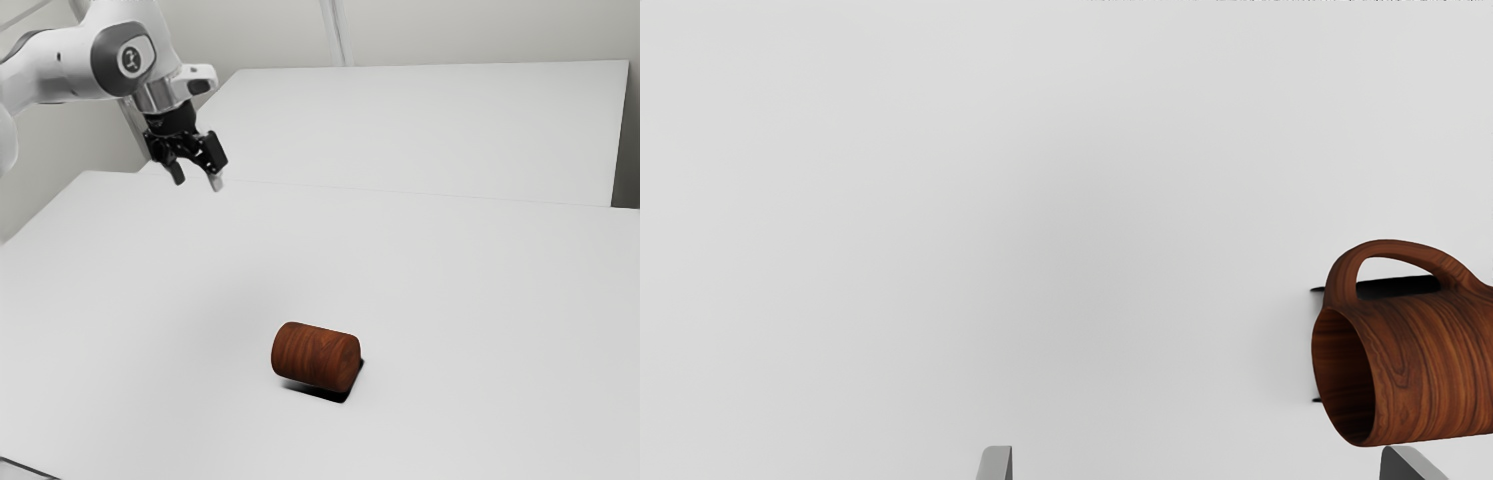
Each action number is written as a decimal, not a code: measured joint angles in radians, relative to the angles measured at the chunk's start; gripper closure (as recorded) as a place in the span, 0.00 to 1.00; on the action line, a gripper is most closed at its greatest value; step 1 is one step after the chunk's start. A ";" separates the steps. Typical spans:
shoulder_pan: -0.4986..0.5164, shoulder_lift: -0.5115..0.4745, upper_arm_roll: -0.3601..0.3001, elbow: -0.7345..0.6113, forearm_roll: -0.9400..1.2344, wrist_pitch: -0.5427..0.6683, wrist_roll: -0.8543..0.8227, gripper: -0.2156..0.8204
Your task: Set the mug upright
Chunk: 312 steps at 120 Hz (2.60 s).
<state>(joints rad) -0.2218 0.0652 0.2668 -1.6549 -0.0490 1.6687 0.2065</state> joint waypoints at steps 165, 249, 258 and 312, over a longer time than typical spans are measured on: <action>-0.079 0.013 0.159 -0.636 -0.900 0.051 0.257 0.22; -0.119 0.015 0.140 -0.707 -1.000 0.165 0.438 0.22; -0.124 0.020 0.132 -0.707 -1.020 0.172 0.448 0.24; -0.138 -0.001 0.066 -0.665 -1.066 0.210 0.447 0.84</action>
<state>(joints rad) -0.3596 0.0644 0.3327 -2.3196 -1.1153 1.8789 0.6537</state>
